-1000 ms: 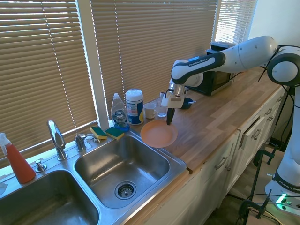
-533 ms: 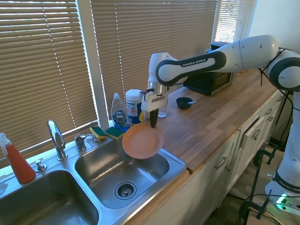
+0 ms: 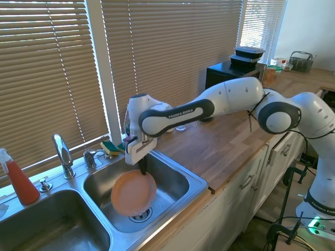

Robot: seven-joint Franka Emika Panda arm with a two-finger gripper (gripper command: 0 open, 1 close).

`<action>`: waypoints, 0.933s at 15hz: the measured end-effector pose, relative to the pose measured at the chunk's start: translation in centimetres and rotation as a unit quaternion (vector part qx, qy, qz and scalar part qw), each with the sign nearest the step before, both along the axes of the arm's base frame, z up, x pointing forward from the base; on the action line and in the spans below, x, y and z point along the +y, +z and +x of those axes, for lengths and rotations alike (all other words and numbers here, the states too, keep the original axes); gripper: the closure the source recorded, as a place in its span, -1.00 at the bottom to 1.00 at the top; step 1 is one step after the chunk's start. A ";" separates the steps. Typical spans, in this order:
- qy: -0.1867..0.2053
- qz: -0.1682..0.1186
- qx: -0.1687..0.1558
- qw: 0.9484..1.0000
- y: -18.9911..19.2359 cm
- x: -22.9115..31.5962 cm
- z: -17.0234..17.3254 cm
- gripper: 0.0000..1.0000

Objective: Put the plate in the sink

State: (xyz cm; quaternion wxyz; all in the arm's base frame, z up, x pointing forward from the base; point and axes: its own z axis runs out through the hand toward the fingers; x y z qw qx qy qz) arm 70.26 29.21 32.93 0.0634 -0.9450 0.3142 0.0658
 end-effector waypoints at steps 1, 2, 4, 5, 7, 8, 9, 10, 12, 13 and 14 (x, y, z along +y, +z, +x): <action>-0.003 -0.001 0.005 1.000 -2.1 0.3 0.6 1.00; -0.007 -0.001 0.008 1.000 -3.7 0.4 1.3 1.00; -0.015 -0.002 0.015 1.000 -6.0 0.0 2.4 -1.00; -0.017 -0.001 0.016 1.000 -6.5 -0.2 2.9 -1.00; -0.021 0.001 0.015 1.000 -6.4 -0.3 3.6 -1.00; -0.023 0.002 0.014 1.000 -6.3 -0.3 3.8 -1.00; -0.023 0.002 0.013 1.000 -6.1 -0.3 3.9 -1.00; -0.024 0.002 0.013 1.000 -5.9 -0.4 4.0 -1.00; -0.023 0.002 0.014 1.000 -5.6 -0.4 4.0 -1.00; -0.024 0.002 0.013 1.000 -5.5 -0.4 4.0 -1.00; -0.024 0.002 0.012 1.000 -5.4 -0.4 4.1 -1.00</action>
